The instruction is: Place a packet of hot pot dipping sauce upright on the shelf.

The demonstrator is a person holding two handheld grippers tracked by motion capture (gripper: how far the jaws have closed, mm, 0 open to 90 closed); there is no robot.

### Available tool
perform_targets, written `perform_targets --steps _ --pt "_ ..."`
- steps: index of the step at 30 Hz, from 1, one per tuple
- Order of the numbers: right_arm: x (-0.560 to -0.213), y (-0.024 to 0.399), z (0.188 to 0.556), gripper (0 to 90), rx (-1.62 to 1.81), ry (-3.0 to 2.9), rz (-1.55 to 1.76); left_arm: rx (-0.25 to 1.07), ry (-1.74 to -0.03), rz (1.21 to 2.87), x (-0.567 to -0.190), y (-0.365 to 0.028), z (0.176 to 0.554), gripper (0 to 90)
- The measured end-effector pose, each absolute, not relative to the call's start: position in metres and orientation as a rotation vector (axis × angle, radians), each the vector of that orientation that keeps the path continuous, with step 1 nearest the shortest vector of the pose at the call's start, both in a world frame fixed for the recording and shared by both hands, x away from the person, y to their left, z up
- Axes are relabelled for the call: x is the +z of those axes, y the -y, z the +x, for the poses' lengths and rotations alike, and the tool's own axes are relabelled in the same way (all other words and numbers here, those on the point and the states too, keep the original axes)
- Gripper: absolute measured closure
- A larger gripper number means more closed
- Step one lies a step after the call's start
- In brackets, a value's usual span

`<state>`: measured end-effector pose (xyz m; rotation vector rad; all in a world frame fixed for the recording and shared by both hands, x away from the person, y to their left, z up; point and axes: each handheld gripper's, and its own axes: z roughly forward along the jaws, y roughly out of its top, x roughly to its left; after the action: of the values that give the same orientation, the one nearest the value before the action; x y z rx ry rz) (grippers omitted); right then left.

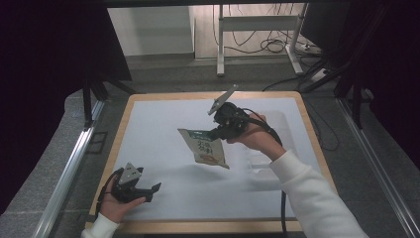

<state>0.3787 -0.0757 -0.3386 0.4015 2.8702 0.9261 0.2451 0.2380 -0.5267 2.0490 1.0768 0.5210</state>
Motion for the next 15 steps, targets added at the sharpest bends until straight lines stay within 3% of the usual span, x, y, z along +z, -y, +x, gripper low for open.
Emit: perform_targets --steps 15 --pt "-0.33 0.087 0.386 89.5 0.913 -2.849 0.419 0.522 -1.076 2.049 -0.527 -0.238 0.245 13.4"
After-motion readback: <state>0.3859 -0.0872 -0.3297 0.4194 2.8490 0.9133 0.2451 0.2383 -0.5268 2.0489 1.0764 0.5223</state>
